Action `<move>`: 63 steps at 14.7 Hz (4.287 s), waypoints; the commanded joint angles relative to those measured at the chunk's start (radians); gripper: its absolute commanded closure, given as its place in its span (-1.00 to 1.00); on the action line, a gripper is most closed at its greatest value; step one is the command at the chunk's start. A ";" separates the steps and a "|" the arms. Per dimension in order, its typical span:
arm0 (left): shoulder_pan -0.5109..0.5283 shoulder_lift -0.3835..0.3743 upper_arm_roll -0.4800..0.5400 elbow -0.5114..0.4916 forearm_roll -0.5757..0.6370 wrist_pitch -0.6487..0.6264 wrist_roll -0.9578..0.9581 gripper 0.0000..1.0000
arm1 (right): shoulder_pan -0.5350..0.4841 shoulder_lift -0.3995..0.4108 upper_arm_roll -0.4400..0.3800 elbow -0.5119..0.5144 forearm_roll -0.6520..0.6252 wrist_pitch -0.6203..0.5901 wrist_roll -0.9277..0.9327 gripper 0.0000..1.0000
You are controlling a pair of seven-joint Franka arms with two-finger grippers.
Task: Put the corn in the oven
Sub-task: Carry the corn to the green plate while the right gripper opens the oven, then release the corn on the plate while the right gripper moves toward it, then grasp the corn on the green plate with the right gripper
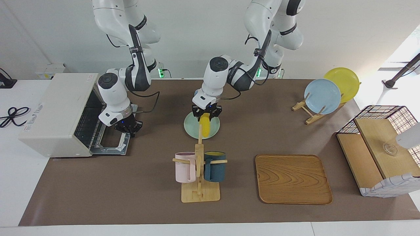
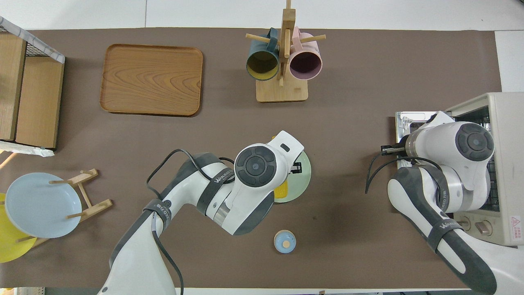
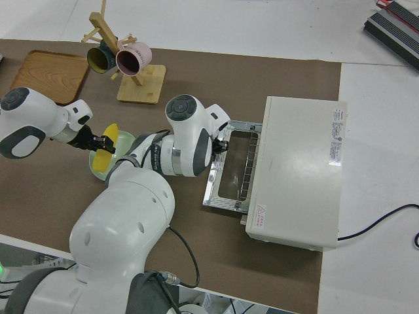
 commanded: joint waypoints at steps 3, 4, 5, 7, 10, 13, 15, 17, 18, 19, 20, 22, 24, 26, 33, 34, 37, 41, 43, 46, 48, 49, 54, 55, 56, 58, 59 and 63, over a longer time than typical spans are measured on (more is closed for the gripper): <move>-0.033 -0.017 0.024 -0.068 0.004 0.076 -0.011 1.00 | -0.031 -0.008 0.051 0.035 -0.020 -0.009 0.036 1.00; -0.032 -0.017 0.024 -0.066 0.004 0.078 -0.010 1.00 | -0.031 -0.013 0.052 0.055 -0.020 -0.026 0.033 1.00; -0.032 -0.017 0.024 -0.068 0.004 0.082 -0.008 1.00 | -0.033 -0.017 0.055 0.075 -0.020 -0.058 0.030 1.00; -0.027 -0.017 0.025 -0.066 0.004 0.082 -0.003 0.91 | -0.031 -0.036 0.057 0.131 -0.020 -0.139 0.035 1.00; -0.019 -0.017 0.027 -0.066 0.021 0.078 0.000 -0.85 | -0.033 -0.031 0.057 0.233 -0.019 -0.300 0.032 0.03; 0.008 -0.020 0.028 -0.058 0.027 0.068 0.009 -1.00 | -0.033 -0.054 0.057 0.239 -0.005 -0.337 0.027 -1.00; 0.045 -0.037 0.028 -0.054 0.046 0.047 0.020 -1.00 | -0.033 -0.063 0.058 0.240 0.004 -0.363 0.029 -1.00; 0.105 -0.084 0.028 -0.042 0.050 -0.008 0.078 -1.00 | -0.033 -0.071 0.065 0.245 0.047 -0.385 0.027 -1.00; 0.152 -0.107 0.028 -0.022 0.050 -0.054 0.107 -1.00 | -0.033 -0.068 0.065 0.271 0.064 -0.408 0.027 -1.00; 0.193 -0.124 0.028 0.001 0.052 -0.112 0.148 -1.00 | -0.031 -0.063 0.069 0.289 0.066 -0.437 0.027 -1.00; 0.245 -0.147 0.030 0.024 0.050 -0.173 0.211 -1.00 | -0.031 -0.057 0.090 0.320 0.066 -0.467 0.030 -1.00; 0.338 -0.175 0.030 0.069 0.052 -0.258 0.314 -1.00 | -0.031 -0.039 0.114 0.374 0.066 -0.515 0.038 -1.00; 0.430 -0.199 0.030 0.116 0.052 -0.338 0.392 -1.00 | -0.030 -0.027 0.149 0.420 0.066 -0.553 0.065 -1.00; 0.508 -0.233 0.030 0.142 0.061 -0.399 0.457 -1.00 | -0.030 -0.020 0.196 0.446 0.066 -0.570 0.156 -1.00; 0.675 -0.391 0.028 0.136 0.147 -0.643 0.613 -1.00 | 0.200 0.079 0.272 0.587 -0.063 -0.569 0.553 -1.00; 0.683 -0.409 0.028 0.132 0.147 -0.671 0.616 -1.00 | 0.229 0.093 0.272 0.595 -0.066 -0.557 0.607 -1.00; 0.715 -0.475 0.028 0.113 0.147 -0.790 0.644 -1.00 | 0.346 0.128 0.270 0.595 -0.101 -0.503 0.665 -1.00; 0.712 -0.479 0.025 0.113 0.147 -0.775 0.627 -1.00 | 0.473 0.252 0.272 0.599 -0.263 -0.420 0.869 -1.00; 0.705 -0.472 0.027 0.123 0.145 -0.769 0.629 -1.00 | 0.484 0.277 0.272 0.596 -0.264 -0.371 0.902 -1.00; 0.692 -0.468 0.030 0.133 0.144 -0.778 0.629 -1.00 | 0.484 0.308 0.273 0.589 -0.267 -0.345 0.902 -1.00; 0.692 -0.449 0.033 0.158 0.138 -0.795 0.630 -1.00 | 0.495 0.331 0.272 0.570 -0.272 -0.307 0.906 -0.73; 0.689 -0.445 0.036 0.181 0.138 -0.812 0.630 -1.00 | 0.495 0.334 0.272 0.563 -0.272 -0.294 0.908 -0.52; 0.686 -0.428 0.037 0.219 0.139 -0.870 0.630 -1.00 | 0.490 0.326 0.273 0.494 -0.272 -0.221 0.909 -0.08; 0.686 -0.429 0.037 0.216 0.139 -0.869 0.629 -1.00 | 0.487 0.322 0.273 0.474 -0.272 -0.205 0.909 -0.08; 0.686 -0.431 0.036 0.213 0.139 -0.866 0.629 -1.00 | 0.486 0.317 0.273 0.461 -0.272 -0.201 0.909 -0.08; 0.686 -0.431 0.036 0.212 0.139 -0.863 0.633 -1.00 | 0.484 0.314 0.273 0.449 -0.272 -0.201 0.911 -0.03; 0.686 -0.432 0.036 0.212 0.139 -0.861 0.636 -1.00 | 0.486 0.313 0.273 0.446 -0.272 -0.202 0.911 0.15; 0.671 -0.431 0.037 0.212 0.138 -0.854 0.638 -1.00 | 0.490 0.308 0.272 0.460 -0.273 -0.256 0.908 1.00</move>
